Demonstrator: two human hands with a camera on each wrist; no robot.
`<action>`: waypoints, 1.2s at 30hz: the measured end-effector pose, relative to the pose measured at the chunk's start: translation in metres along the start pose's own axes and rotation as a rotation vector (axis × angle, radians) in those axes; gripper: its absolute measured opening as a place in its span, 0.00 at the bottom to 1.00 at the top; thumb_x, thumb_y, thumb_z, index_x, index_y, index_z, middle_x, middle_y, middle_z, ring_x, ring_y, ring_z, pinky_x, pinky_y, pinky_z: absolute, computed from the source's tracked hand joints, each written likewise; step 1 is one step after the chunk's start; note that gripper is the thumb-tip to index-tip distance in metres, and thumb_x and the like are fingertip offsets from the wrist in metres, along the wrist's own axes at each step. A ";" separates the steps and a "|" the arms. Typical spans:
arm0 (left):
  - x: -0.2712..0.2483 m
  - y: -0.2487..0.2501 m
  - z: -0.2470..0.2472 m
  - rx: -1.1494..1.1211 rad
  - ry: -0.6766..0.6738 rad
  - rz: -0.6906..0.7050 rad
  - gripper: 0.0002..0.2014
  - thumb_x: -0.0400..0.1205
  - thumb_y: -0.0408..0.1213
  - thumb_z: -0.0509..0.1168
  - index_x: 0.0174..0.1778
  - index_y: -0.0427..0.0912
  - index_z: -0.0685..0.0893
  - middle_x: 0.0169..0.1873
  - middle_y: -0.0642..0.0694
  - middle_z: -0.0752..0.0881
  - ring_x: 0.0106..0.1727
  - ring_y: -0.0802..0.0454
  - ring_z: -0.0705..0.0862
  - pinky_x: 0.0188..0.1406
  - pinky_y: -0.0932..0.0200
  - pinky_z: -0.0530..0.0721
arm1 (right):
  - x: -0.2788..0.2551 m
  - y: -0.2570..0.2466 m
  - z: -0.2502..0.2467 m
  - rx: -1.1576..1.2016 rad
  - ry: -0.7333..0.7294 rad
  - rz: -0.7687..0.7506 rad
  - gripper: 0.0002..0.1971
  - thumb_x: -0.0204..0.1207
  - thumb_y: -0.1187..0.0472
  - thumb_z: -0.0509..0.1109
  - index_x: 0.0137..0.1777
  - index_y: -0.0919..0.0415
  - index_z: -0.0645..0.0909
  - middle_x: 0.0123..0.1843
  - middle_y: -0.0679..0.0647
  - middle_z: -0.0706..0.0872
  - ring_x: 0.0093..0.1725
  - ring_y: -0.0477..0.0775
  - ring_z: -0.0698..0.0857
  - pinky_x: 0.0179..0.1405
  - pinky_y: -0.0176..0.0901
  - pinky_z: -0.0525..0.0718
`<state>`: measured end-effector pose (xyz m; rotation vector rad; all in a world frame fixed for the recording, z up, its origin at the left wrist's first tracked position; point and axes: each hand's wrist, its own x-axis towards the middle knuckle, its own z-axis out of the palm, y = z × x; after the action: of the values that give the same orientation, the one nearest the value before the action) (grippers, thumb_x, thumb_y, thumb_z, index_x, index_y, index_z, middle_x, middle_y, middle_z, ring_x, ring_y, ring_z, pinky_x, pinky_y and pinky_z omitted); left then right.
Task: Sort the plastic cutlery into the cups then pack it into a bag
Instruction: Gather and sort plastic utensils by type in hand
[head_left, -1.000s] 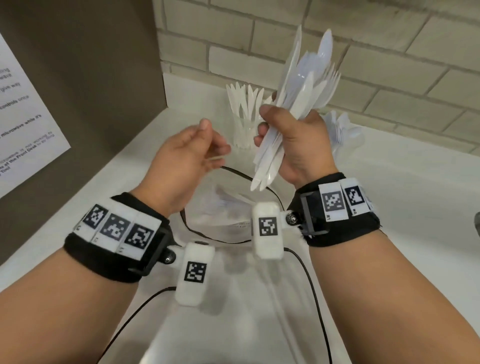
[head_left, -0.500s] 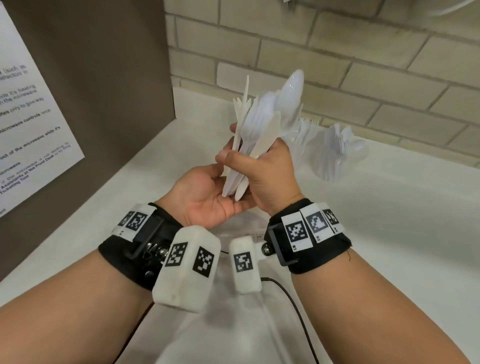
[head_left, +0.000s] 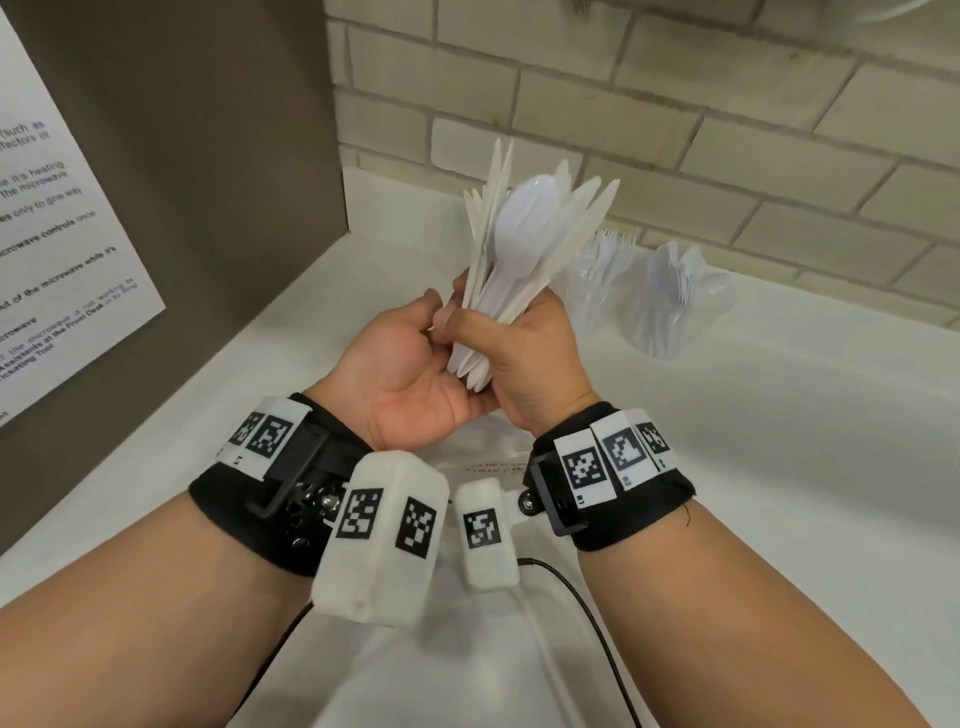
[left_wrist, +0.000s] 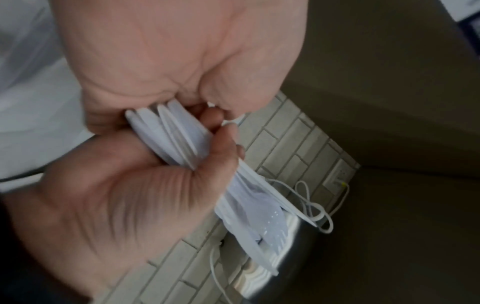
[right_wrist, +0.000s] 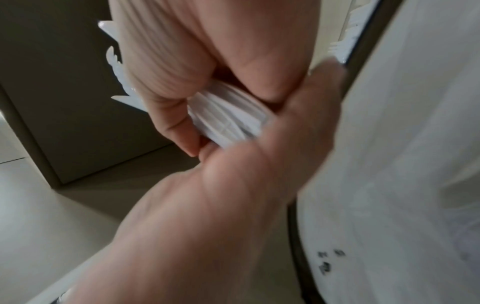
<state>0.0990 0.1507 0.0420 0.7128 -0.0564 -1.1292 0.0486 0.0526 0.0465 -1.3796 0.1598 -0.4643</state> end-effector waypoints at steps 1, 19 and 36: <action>-0.002 0.000 0.000 0.088 -0.010 0.002 0.30 0.86 0.60 0.44 0.75 0.47 0.75 0.50 0.49 0.88 0.57 0.47 0.86 0.72 0.45 0.71 | 0.000 -0.001 -0.003 0.022 -0.014 0.006 0.07 0.64 0.72 0.73 0.37 0.61 0.81 0.28 0.54 0.83 0.31 0.56 0.83 0.37 0.50 0.84; 0.004 0.003 0.036 0.891 0.200 0.328 0.12 0.70 0.37 0.75 0.46 0.33 0.90 0.47 0.34 0.90 0.48 0.33 0.89 0.45 0.24 0.84 | -0.016 0.012 -0.019 -0.229 -0.194 0.230 0.10 0.65 0.78 0.72 0.45 0.71 0.79 0.34 0.64 0.81 0.26 0.53 0.80 0.27 0.44 0.78; 0.013 0.017 -0.002 0.445 -0.015 0.324 0.06 0.75 0.36 0.66 0.34 0.39 0.84 0.34 0.40 0.88 0.26 0.49 0.86 0.29 0.56 0.85 | 0.013 -0.050 -0.057 -0.571 0.087 0.113 0.17 0.72 0.48 0.75 0.40 0.65 0.83 0.31 0.53 0.87 0.23 0.49 0.81 0.25 0.41 0.79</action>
<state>0.1194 0.1446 0.0461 1.0479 -0.4317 -0.8139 0.0273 -0.0101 0.0852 -1.8962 0.4662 -0.3984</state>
